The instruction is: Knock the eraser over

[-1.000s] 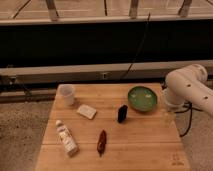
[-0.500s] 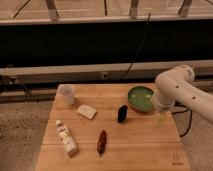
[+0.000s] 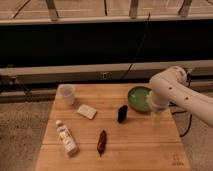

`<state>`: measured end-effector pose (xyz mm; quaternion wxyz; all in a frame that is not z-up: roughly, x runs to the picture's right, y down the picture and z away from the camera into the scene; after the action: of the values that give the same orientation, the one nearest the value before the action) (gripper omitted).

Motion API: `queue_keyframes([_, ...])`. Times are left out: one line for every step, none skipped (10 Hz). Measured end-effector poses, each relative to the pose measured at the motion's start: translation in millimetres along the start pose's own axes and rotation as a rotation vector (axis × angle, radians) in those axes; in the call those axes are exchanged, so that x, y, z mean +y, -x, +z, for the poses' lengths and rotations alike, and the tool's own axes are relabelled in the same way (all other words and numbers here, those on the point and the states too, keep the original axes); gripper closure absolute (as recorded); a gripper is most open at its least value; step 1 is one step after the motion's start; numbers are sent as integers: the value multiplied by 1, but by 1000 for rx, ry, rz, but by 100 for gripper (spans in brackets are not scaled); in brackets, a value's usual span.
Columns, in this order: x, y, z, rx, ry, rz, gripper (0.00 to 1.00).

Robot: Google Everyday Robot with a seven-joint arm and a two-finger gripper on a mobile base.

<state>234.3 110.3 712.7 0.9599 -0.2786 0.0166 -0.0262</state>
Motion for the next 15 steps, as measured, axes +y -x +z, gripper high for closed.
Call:
queue_keyframes([-2, 11, 3, 0, 2, -9, 20])
queue_keyframes([-4, 22, 5, 2, 2, -19, 20])
queue_keyframes([-6, 27, 7, 4, 2, -26, 20])
queue_keyframes([-6, 27, 9, 6, 5, -30, 20])
queue_keyframes([-8, 24, 9, 7, 4, -34, 20])
queue_keyframes([-8, 21, 10, 10, 9, -36, 20])
queue_keyframes([-10, 22, 11, 11, 9, -40, 20])
queue_keyframes([-12, 26, 12, 11, 9, -46, 20])
queue_keyframes([-14, 29, 14, 13, 10, -50, 20])
queue_keyframes([-14, 30, 14, 13, 12, -51, 20])
queue_keyframes([-15, 30, 15, 16, 16, -55, 20])
queue_keyframes([-18, 30, 16, 15, 15, -61, 20])
queue_keyframes([-18, 28, 17, 18, 17, -62, 20])
queue_keyframes([-19, 29, 18, 20, 20, -66, 20])
queue_keyframes([-22, 32, 20, 19, 19, -72, 20])
